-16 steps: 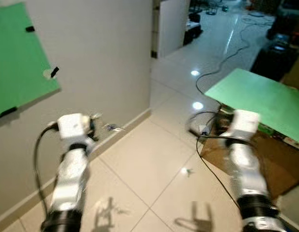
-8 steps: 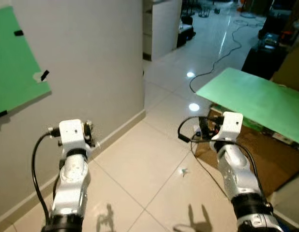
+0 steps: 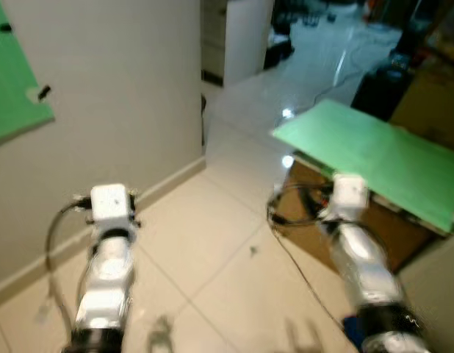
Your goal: Hang keys on a hook
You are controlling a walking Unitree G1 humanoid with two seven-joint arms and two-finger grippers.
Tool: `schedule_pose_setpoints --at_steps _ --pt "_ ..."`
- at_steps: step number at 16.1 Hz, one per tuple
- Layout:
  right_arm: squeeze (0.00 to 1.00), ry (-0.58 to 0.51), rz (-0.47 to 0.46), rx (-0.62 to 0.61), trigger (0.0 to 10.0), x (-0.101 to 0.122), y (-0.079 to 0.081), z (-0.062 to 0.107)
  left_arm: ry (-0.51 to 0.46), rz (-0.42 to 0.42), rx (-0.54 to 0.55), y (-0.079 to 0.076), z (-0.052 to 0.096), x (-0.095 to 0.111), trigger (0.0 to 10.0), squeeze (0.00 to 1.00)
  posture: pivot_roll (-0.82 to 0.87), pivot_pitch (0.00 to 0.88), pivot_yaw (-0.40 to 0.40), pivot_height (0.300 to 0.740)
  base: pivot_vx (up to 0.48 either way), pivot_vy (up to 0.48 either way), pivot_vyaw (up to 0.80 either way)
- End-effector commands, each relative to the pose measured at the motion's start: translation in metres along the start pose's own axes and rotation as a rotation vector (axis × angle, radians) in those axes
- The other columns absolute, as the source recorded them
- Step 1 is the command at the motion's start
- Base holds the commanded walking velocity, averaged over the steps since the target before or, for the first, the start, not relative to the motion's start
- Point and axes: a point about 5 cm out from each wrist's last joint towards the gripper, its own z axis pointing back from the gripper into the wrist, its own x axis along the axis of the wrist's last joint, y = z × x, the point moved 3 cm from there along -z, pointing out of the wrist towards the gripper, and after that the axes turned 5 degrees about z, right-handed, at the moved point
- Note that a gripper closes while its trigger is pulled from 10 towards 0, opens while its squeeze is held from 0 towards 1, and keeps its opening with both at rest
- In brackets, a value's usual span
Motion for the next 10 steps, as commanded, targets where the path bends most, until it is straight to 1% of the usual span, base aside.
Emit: schedule_pose_setpoints --at_steps 1,2,3,4,5,6,7,8,9,10 --pt "0.00 0.008 0.019 -0.035 10.0 0.001 -0.004 -0.001 -0.055 -0.030 -0.034 -0.001 -0.004 0.012 10.0 0.00 0.08 0.000 -0.011 0.740 0.000 0.000 0.00" --pt "0.00 -0.036 0.026 0.063 10.0 0.006 0.008 0.005 -0.068 0.002 -0.117 -0.012 -0.002 0.016 10.0 0.00 0.08 0.000 -0.007 0.740 0.000 0.000 0.00" --pt "0.00 -0.094 0.106 0.324 10.0 0.014 0.043 0.023 -0.075 0.024 -0.352 -0.041 0.007 0.021 10.0 0.00 0.07 0.000 0.007 0.740 0.000 0.000 0.00" --pt "0.00 -0.098 0.133 0.410 10.0 0.015 0.055 0.033 -0.054 0.015 -0.454 -0.053 0.012 0.019 10.0 0.00 0.06 0.000 0.006 0.740 0.000 0.000 0.00" --pt "0.00 -0.093 0.109 0.390 10.0 0.016 0.049 0.033 -0.027 0.043 -0.462 -0.051 0.009 0.017 10.0 0.00 0.06 0.000 0.008 0.740 0.000 0.000 0.00" --pt "0.00 -0.090 0.085 0.299 10.0 0.017 0.033 0.027 -0.034 0.019 -0.441 -0.046 0.004 0.019 10.0 0.00 0.06 0.000 0.011 0.740 0.000 0.000 0.00" --pt "0.00 -0.085 0.065 0.235 10.0 0.019 0.024 0.023 -0.037 0.066 -0.414 -0.043 0.000 0.023 10.0 0.00 0.05 0.000 0.016 0.740 0.000 0.000 0.00" --pt "0.00 -0.084 0.069 0.240 10.0 0.019 0.024 0.024 -0.036 0.078 -0.411 -0.042 -0.001 0.024 10.0 0.00 0.05 0.000 0.017 0.740 0.000 0.000 0.00" --pt "0.00 -0.092 0.064 0.250 10.0 0.022 0.025 0.026 -0.046 0.085 -0.409 -0.043 -0.001 0.026 10.0 0.00 0.04 0.000 0.019 0.740 0.000 0.000 0.61" --pt "0.00 -0.095 0.057 0.267 10.0 0.023 0.027 0.030 -0.050 0.094 -0.415 -0.046 0.000 0.027 10.0 0.00 0.04 0.000 0.022 0.740 0.247 0.000 0.59"
